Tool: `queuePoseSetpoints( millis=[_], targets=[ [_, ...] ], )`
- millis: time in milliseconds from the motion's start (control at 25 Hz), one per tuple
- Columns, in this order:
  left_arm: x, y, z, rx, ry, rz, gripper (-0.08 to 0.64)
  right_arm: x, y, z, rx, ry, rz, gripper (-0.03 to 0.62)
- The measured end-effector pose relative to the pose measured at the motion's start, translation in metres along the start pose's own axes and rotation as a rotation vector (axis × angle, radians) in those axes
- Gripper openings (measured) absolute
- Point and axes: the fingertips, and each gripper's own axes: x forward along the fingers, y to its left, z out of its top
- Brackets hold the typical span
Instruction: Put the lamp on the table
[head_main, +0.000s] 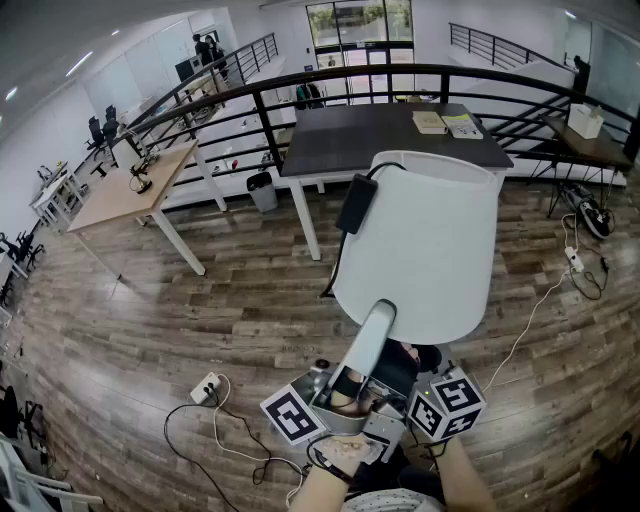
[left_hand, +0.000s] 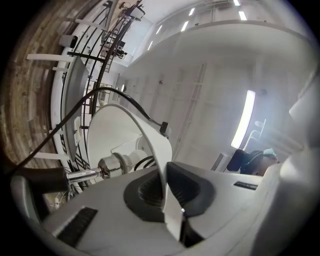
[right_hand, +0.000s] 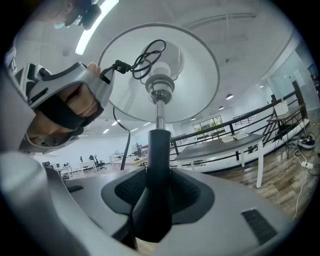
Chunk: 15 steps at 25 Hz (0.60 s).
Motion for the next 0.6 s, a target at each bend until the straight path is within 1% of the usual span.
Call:
queuePoseSetpoints(
  millis=[320,600],
  targets=[
    [0.005,0.004,-0.007,-0.003,0.008,0.006,0.027,-0.003,-0.008,0.001,0.009,-0.003,-0.006,0.17],
    [0.008,0.011,-0.016,0.005,0.012,0.009,0.026,-0.004,-0.016,-0.002,0.009,-0.008,0.006,0.172]
  ],
)
